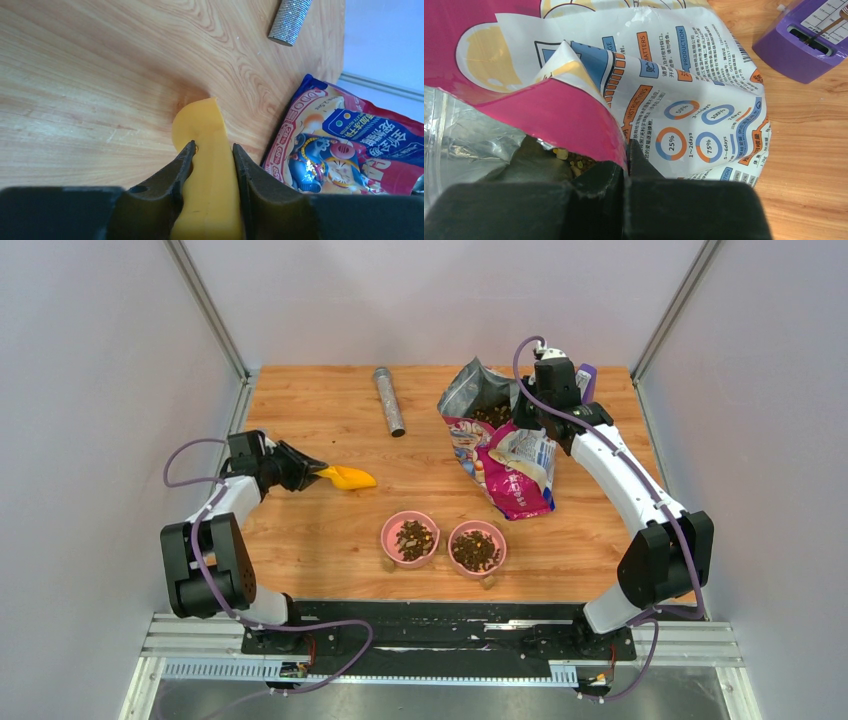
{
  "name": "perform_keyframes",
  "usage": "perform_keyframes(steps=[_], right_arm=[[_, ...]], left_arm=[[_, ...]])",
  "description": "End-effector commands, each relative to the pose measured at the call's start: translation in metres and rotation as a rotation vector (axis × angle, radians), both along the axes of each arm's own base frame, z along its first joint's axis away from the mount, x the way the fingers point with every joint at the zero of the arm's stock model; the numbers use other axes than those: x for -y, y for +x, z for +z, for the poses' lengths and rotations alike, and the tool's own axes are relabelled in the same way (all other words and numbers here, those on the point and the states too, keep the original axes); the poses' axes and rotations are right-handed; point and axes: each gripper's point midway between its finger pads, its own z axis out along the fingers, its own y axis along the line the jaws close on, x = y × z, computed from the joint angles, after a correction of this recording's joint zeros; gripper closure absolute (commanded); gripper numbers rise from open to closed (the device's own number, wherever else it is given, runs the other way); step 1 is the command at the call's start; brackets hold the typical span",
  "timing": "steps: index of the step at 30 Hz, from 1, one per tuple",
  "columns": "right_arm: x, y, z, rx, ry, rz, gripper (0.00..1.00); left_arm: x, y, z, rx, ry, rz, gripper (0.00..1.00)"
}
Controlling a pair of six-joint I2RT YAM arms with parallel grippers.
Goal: Serve the pet food
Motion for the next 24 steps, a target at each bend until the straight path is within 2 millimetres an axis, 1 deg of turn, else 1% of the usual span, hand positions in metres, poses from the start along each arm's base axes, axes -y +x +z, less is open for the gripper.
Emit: perform_keyframes(steps=[1,2,3,4,5,6,7,8,9,10,13,15,17,19,20,21,23,24], right_arm=[[0.002,0.000,0.008,0.011,0.005,0.005,1.00],[0.002,0.000,0.008,0.010,0.004,0.003,1.00],[0.002,0.001,0.007,0.007,0.003,0.003,1.00],[0.001,0.001,0.007,0.009,0.003,0.004,1.00],[0.002,0.001,0.008,0.010,0.003,0.003,1.00],[0.002,0.002,0.008,0.010,0.002,0.001,1.00],[0.003,0.002,0.007,0.009,0.001,-0.001,1.00],[0.003,0.002,0.007,0.007,-0.002,0.000,1.00],[0.003,0.003,0.007,0.007,-0.002,-0.002,1.00],[0.004,0.002,0.008,0.007,-0.001,-0.002,1.00],[0.003,0.003,0.010,0.007,0.001,0.000,1.00],[0.001,0.003,0.012,0.007,0.009,0.008,1.00],[-0.001,0.004,0.016,0.011,0.019,0.017,1.00],[-0.003,0.004,0.022,0.016,0.027,0.026,1.00],[-0.004,0.005,0.024,0.018,0.031,0.025,1.00],[-0.004,0.005,0.028,0.024,0.033,0.025,1.00],[-0.011,0.002,0.035,0.025,0.062,0.055,1.00],[-0.012,0.002,0.039,0.031,0.071,0.061,1.00]], left_arm=[[-0.029,-0.010,-0.031,-0.096,0.112,0.074,0.58],[-0.031,-0.012,-0.031,-0.108,0.122,0.076,0.53],[-0.033,-0.013,-0.031,-0.112,0.131,0.076,0.44],[-0.035,-0.014,-0.029,-0.121,0.152,0.071,0.40],[-0.038,-0.010,-0.022,-0.112,0.166,0.070,0.32],[-0.040,-0.013,-0.022,-0.126,0.188,0.060,0.30],[-0.043,-0.009,-0.014,-0.112,0.204,0.059,0.24],[-0.045,-0.012,-0.011,-0.119,0.227,0.051,0.21],[-0.047,-0.007,-0.002,-0.098,0.242,0.048,0.18],[-0.048,-0.008,0.003,-0.093,0.257,0.038,0.16],[-0.047,0.002,0.031,-0.021,0.273,0.007,0.11],[-0.039,0.010,0.051,0.053,0.252,-0.032,0.10],[-0.020,0.018,0.074,0.149,0.212,-0.103,0.10],[-0.001,0.027,0.092,0.223,0.214,-0.173,0.09],[0.013,0.028,0.098,0.245,0.217,-0.213,0.09],[0.020,0.033,0.107,0.275,0.230,-0.231,0.09],[0.048,0.036,0.121,0.329,0.237,-0.295,0.09],[0.054,0.038,0.129,0.352,0.242,-0.306,0.09]])
